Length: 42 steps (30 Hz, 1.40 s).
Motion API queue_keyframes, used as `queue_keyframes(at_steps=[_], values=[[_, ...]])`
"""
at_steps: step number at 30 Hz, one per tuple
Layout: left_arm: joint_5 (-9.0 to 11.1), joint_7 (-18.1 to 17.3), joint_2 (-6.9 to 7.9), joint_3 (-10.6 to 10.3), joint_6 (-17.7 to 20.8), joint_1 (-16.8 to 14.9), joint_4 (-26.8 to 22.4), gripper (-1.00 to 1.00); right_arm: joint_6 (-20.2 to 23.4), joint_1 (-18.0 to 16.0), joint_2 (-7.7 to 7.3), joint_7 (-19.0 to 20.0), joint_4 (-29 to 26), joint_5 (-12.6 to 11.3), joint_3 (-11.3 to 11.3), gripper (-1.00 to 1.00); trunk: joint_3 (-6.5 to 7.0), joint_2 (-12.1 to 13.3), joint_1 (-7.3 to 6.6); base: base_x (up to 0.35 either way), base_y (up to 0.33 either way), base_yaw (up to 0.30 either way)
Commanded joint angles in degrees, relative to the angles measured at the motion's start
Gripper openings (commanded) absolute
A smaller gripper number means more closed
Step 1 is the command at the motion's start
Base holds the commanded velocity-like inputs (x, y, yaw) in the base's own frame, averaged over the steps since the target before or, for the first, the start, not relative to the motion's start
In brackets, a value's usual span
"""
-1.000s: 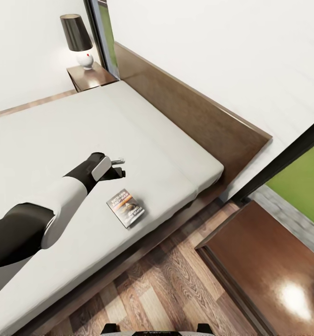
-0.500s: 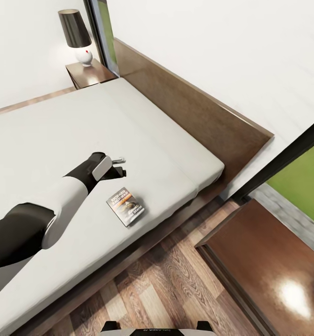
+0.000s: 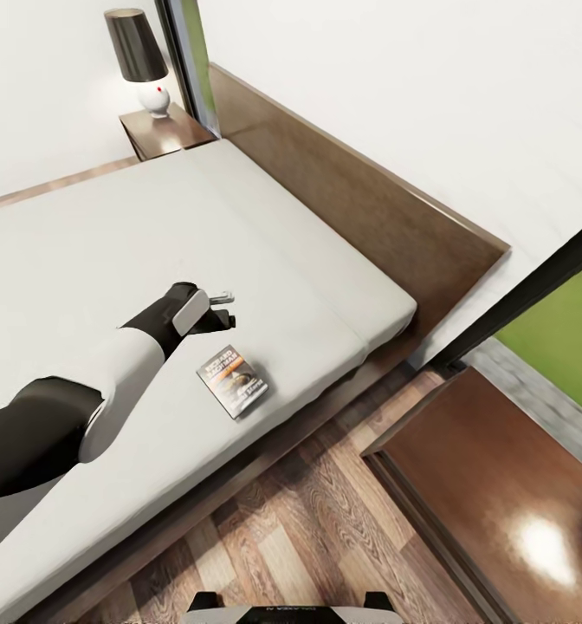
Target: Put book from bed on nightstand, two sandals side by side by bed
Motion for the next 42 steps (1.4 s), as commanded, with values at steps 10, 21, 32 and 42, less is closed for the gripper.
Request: queue_keyframes(at_steps=[10,21,32,42], values=[[0.6,0.3,0.09,-0.4,0.1,0.0,-0.1,1.00,0.2,0.1,0.03,-0.1,0.0,-0.3,0.5,1.00,-0.92,0.0,0.00,0.000,0.000,0.000],[0.4,0.2,0.18,-0.5,-2.1,0.0,-0.2,1.00,0.2,0.3,0.07,-0.1,0.0,-0.3,0.5,1.00,-1.92,0.0,0.00,0.000,0.000,0.000],[0.3,0.2,0.12,-0.6,-4.0,0.0,-0.3,1.00,0.2,0.4,0.09,-0.1,0.0,-0.3,0.5,1.00,-2.93,0.0,0.00,0.000,0.000,0.000],[0.3,0.2,0.18,-0.7,-4.5,0.0,-0.3,1.00,0.2,0.4,0.11,-0.1,0.0,-0.2,0.6,1.00,-3.84,0.0,0.00,0.000,0.000,0.000]])
